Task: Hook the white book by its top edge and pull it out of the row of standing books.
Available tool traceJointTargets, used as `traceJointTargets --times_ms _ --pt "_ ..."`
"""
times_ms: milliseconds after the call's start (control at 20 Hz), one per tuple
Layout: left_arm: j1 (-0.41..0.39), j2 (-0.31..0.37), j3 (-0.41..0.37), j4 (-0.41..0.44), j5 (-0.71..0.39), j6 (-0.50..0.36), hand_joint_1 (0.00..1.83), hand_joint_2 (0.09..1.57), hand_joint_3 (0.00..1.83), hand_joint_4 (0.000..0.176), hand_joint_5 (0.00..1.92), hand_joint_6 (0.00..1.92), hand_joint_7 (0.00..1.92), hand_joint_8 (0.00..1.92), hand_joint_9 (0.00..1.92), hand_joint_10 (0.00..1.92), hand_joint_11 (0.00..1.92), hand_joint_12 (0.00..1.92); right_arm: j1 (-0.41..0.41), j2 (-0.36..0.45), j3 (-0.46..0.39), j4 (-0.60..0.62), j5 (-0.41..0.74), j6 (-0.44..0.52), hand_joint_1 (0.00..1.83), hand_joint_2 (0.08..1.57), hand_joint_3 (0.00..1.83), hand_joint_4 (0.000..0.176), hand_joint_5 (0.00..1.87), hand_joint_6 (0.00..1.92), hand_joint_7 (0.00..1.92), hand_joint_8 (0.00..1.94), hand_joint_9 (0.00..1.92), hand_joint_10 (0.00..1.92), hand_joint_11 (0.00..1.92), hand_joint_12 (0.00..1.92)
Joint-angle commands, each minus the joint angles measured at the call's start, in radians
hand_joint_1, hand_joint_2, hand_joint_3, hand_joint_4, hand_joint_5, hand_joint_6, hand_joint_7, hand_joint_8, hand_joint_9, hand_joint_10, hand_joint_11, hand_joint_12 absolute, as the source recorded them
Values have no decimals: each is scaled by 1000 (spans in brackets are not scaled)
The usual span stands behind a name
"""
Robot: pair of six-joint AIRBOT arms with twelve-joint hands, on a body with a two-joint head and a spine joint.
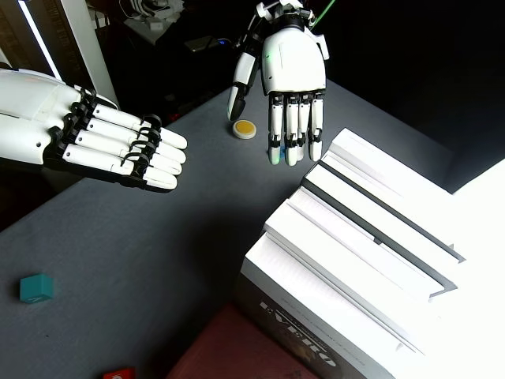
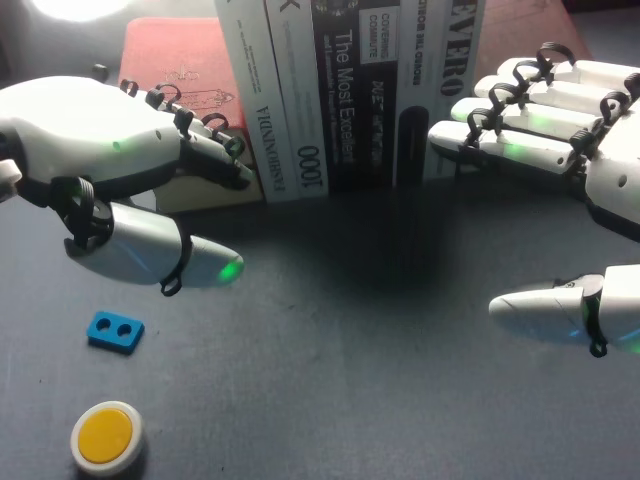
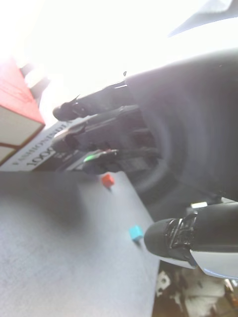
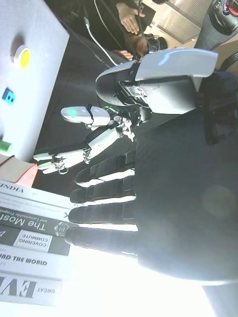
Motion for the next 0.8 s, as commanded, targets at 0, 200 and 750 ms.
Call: traceJointTargets --times_ms 0,200,750 --pt "-19 0 4 0 -60 -1 0 958 223 0 0 0 0 0 0 0 0 0 8 3 -2 -12 110 0 0 1061 121 0 0 0 0 0 0 0 0 0" --pt "-30 0 -2 0 -47 0 0 1066 29 0 0 0 0 0 0 0 0 0 7 3 -4 -12 110 0 0 1104 15 0 0 0 0 0 0 0 0 0" --pt "-36 31 -17 0 -15 4 0 1058 14 0 0 0 0 0 0 0 0 0 11 4 -14 -13 172 -10 0 1086 0 0 0 0 0 0 0 0 0 0"
